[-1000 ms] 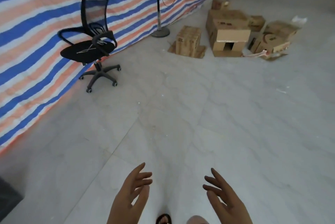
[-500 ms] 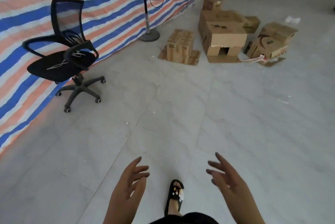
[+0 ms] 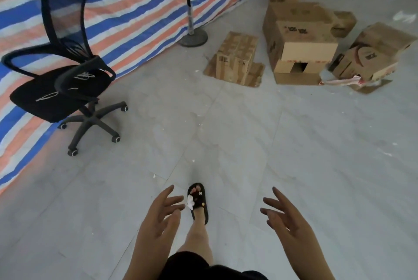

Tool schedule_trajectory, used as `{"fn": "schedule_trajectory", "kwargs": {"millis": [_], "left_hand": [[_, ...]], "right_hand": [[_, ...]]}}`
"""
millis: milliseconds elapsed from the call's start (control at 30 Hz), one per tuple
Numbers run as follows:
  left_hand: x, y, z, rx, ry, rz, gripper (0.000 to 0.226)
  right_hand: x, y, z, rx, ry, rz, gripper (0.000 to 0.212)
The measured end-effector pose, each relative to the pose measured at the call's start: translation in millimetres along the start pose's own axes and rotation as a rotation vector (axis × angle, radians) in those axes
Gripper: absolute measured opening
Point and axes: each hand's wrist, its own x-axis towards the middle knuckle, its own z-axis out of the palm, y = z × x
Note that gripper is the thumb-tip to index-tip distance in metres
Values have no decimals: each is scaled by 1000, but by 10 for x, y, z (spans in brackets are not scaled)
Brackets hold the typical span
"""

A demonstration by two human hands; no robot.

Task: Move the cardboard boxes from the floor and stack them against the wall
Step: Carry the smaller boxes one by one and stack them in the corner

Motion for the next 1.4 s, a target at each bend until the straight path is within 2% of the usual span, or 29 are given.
{"fn": "schedule_trajectory", "kwargs": {"millis": [100, 233, 400, 600, 700, 967, 1200, 1400], "left_hand": [[840, 178, 62, 33, -17, 19, 46], [2020, 664, 69, 62, -5, 66, 44], [3150, 1019, 323, 64, -104, 71, 43], [4306, 1164, 824, 75, -144, 8, 38], [4986, 1317, 1224, 105, -131, 26, 45], [6391, 1865, 2274, 89, -109, 28, 41], [7352, 2047, 2610, 52, -57, -43, 43], [8607, 2171, 2810, 77, -109, -44, 42]], "right_hand": [[785, -269, 133, 34, 43, -1, 45], [1771, -820, 299, 77, 82, -29, 45], [2725, -1265, 396, 84, 100, -5, 46], [3885, -1462, 187, 87, 159, 71, 46], [4629, -1619, -20, 61, 163, 56, 46], [6442, -2204, -755, 70, 144, 12, 43], [7470, -2349, -893, 28, 122, 71, 45], [8553, -2572, -722, 22, 174, 100, 45]]}}
